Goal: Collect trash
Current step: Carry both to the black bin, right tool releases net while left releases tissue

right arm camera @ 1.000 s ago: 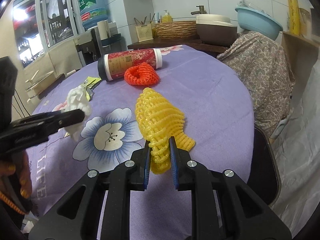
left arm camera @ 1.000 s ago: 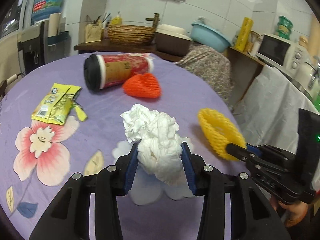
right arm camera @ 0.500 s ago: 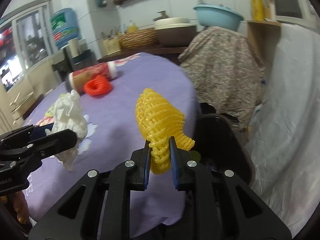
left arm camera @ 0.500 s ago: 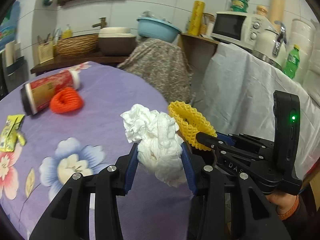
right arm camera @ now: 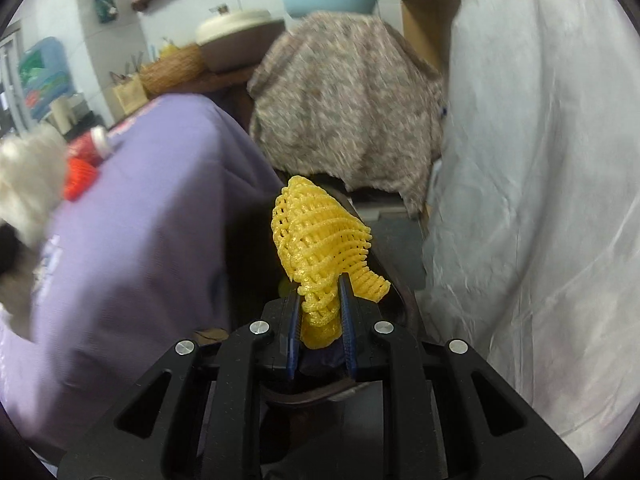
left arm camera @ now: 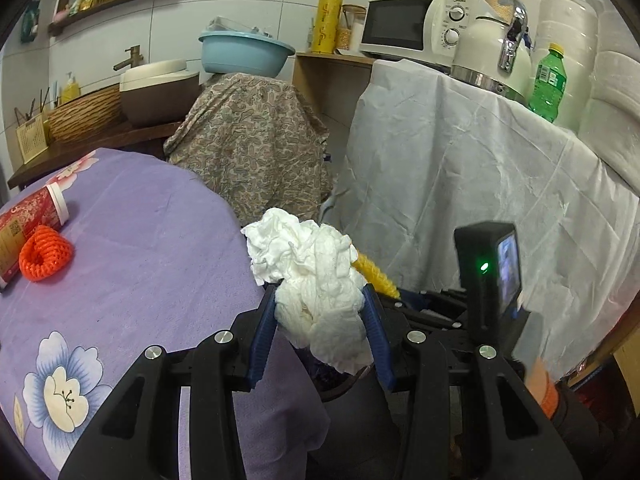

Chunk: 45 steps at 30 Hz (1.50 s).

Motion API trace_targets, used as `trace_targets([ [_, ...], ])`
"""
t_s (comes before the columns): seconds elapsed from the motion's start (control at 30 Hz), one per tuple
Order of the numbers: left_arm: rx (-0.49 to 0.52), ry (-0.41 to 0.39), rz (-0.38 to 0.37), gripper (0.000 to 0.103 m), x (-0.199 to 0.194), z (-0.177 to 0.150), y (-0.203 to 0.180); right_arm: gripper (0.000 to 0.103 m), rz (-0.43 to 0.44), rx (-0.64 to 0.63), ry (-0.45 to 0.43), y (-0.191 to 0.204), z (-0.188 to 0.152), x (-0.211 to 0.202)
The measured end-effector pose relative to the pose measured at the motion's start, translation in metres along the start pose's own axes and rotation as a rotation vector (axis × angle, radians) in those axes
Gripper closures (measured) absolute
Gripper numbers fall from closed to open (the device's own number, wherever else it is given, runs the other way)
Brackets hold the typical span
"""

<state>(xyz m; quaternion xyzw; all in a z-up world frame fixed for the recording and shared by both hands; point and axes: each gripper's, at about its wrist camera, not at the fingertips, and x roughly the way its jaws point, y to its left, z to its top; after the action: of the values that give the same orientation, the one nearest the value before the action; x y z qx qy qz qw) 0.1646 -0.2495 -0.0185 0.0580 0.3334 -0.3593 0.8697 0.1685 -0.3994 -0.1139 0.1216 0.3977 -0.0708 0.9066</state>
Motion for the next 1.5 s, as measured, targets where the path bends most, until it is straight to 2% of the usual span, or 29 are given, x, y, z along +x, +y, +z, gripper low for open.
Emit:
trace_targets([
  [0.2, -0.02, 0.047, -0.002, 0.061, 0.018, 0.003, 0.005, 0.085, -0.008, 0.028, 0.117, -0.017, -0.016, 0.057],
  [0.37, -0.007, 0.071, 0.001, 0.061, 0.03, 0.002, 0.0, 0.082, 0.004, 0.044, 0.161, -0.02, -0.024, 0.093],
  [0.47, 0.004, 0.086, 0.002, 0.061, 0.036, 0.001, -0.002, 0.057, 0.009, 0.028, 0.17, -0.014, -0.027, 0.105],
  [0.5, 0.007, 0.091, 0.003, 0.061, 0.038, 0.001, -0.002, 0.043, 0.005, 0.024, 0.169, -0.012, -0.027, 0.107],
  [0.53, 0.01, 0.096, 0.004, 0.061, 0.04, 0.001, -0.003, 0.039, -0.001, 0.019, 0.163, -0.009, -0.028, 0.107],
  [0.73, 0.023, 0.127, -0.003, 0.061, 0.054, 0.004, -0.005, 0.039, -0.03, 0.011, 0.157, -0.008, -0.036, 0.099],
  [1.0, 0.056, 0.222, -0.034, 0.061, 0.094, 0.01, -0.02, 0.032, -0.09, 0.014, 0.075, -0.026, -0.045, 0.046],
  [1.1, 0.09, 0.25, -0.023, 0.06, 0.111, 0.014, -0.027, 0.03, -0.091, 0.009, 0.054, -0.03, -0.051, 0.027],
  [1.2, 0.107, 0.289, -0.02, 0.051, 0.125, 0.015, -0.029, 0.03, -0.086, 0.022, 0.041, -0.035, -0.059, 0.013],
  [1.27, 0.112, 0.296, -0.011, 0.039, 0.131, 0.014, -0.031, 0.03, -0.086, 0.032, 0.037, -0.039, -0.062, 0.006],
  [1.3, 0.116, 0.291, 0.0, 0.029, 0.132, 0.013, -0.031, 0.03, -0.085, 0.037, 0.035, -0.04, -0.063, 0.003],
  [1.33, 0.12, 0.282, 0.012, 0.025, 0.132, 0.013, -0.032, 0.029, -0.085, 0.04, 0.034, -0.041, -0.065, 0.0],
  [1.5, 0.119, 0.271, 0.03, 0.021, 0.13, 0.012, -0.032, 0.027, -0.091, 0.044, 0.032, -0.043, -0.068, -0.005],
])
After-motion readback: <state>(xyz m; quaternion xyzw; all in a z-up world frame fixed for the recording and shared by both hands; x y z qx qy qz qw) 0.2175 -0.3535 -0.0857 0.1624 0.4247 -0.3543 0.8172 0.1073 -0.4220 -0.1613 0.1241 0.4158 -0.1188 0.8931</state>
